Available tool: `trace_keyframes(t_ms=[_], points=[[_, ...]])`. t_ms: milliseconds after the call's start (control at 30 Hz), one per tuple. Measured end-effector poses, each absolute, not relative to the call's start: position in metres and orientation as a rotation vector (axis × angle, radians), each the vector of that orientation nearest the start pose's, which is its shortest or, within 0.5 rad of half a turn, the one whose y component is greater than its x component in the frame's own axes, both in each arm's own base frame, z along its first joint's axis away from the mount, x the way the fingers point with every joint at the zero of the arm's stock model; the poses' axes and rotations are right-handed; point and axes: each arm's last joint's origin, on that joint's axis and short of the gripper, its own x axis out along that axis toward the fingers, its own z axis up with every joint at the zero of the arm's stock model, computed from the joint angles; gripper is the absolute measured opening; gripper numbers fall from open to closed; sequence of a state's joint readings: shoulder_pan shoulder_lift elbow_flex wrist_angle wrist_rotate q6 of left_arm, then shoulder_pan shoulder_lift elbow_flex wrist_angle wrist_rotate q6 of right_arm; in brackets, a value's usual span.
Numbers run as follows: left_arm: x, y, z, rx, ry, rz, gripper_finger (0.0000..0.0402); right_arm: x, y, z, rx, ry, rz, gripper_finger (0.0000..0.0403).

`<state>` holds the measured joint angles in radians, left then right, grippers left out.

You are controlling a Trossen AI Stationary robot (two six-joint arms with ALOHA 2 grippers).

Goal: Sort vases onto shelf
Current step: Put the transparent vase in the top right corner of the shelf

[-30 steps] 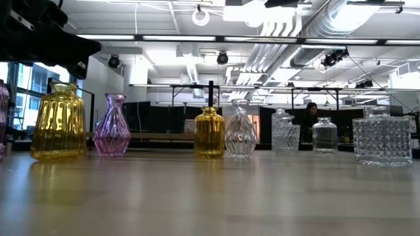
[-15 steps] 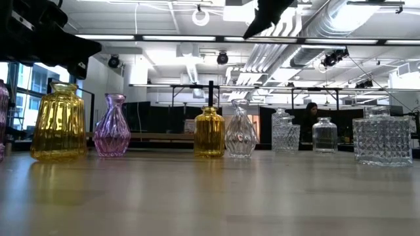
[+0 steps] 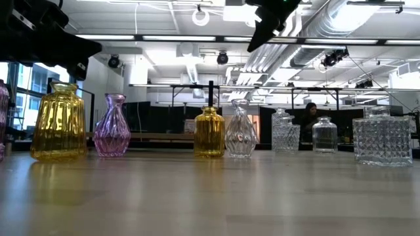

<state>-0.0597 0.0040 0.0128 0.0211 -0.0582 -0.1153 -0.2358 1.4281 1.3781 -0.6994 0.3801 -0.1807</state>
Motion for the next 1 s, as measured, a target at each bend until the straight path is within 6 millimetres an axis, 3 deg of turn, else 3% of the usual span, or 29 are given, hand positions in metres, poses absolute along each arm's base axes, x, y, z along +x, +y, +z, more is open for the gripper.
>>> trace_keyframes(t_ms=[167, 300, 567, 767, 1000], points=[[0.096, 0.0, 0.175, 0.036, -0.08, 0.142, 0.0003, 0.288, -0.082, 0.348, -0.173, 0.798, -0.542, 0.0], [0.094, 0.005, 0.182, -0.006, -0.126, 0.325, 0.0003, 0.287, -0.085, 0.348, -0.173, 0.799, -0.548, 0.0], [0.091, 0.013, 0.227, 0.003, -0.09, 0.465, 0.0004, 0.278, -0.113, 0.348, -0.156, 0.82, -0.62, 0.0], [0.112, 0.02, 0.248, 0.109, 0.05, 0.518, 0.0034, 0.261, -0.143, 0.346, -0.112, 0.867, -0.684, 0.0], [0.141, 0.029, 0.241, 0.133, 0.188, 0.559, 0.0094, 0.247, -0.171, 0.336, -0.011, 0.922, -0.685, 0.0035]])
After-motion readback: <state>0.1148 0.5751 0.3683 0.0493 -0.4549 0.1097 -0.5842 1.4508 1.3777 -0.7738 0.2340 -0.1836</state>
